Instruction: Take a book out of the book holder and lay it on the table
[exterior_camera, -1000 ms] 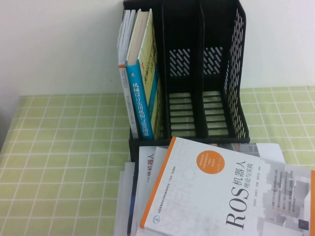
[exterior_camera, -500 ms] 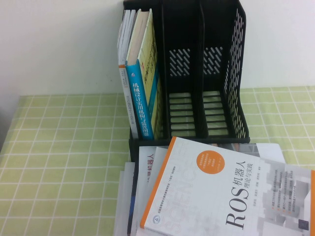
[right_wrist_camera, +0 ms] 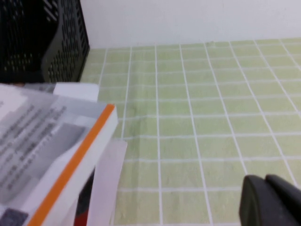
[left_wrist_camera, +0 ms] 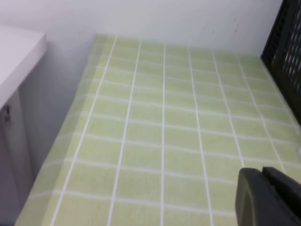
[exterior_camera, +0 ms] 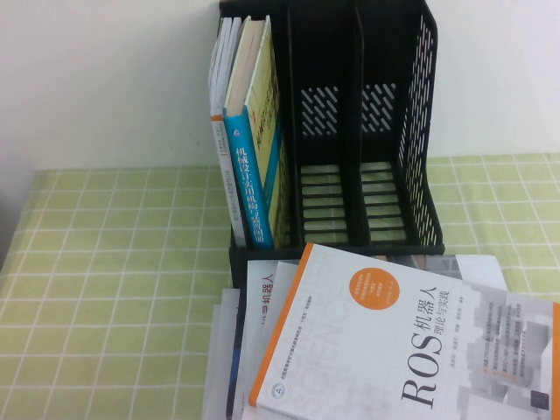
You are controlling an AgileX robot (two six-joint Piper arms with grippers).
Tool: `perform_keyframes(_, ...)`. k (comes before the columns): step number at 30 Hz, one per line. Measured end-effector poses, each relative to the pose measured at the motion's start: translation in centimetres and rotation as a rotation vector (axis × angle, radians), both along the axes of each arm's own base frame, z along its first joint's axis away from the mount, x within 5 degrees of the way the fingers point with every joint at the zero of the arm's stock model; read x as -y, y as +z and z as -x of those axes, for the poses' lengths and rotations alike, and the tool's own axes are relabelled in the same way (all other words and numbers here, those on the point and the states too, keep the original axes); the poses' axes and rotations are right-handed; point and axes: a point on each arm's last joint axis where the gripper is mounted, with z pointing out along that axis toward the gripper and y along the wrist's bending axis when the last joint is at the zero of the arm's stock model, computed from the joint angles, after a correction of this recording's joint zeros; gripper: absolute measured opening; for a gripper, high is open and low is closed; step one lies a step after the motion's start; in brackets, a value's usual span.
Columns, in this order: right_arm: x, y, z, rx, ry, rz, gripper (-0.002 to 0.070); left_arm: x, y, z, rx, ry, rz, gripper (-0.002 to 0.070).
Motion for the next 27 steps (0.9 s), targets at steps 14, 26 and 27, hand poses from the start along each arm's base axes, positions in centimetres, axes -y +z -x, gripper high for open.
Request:
perform_keyframes(14, -0.5, 8.0, 1.2, 0.929, 0.061, -0.01, -0.0001, 0.3, 6.6, 0.7, 0.754, -0.04, 0.017, -0.0003)
perform_keyframes(26, 0.0, 10.0, 2.8, 1.187, 0.037, -0.118, -0.0001, -0.1, 10.5, 3.8, 1.251, -0.022, 0.099, -0.0003)
perform_keyframes(27, 0.1, 10.6, 3.1, 1.207, 0.025, -0.144, -0.0001, -0.3, 11.3, 4.1, 1.27, -0.007, 0.129, -0.0003)
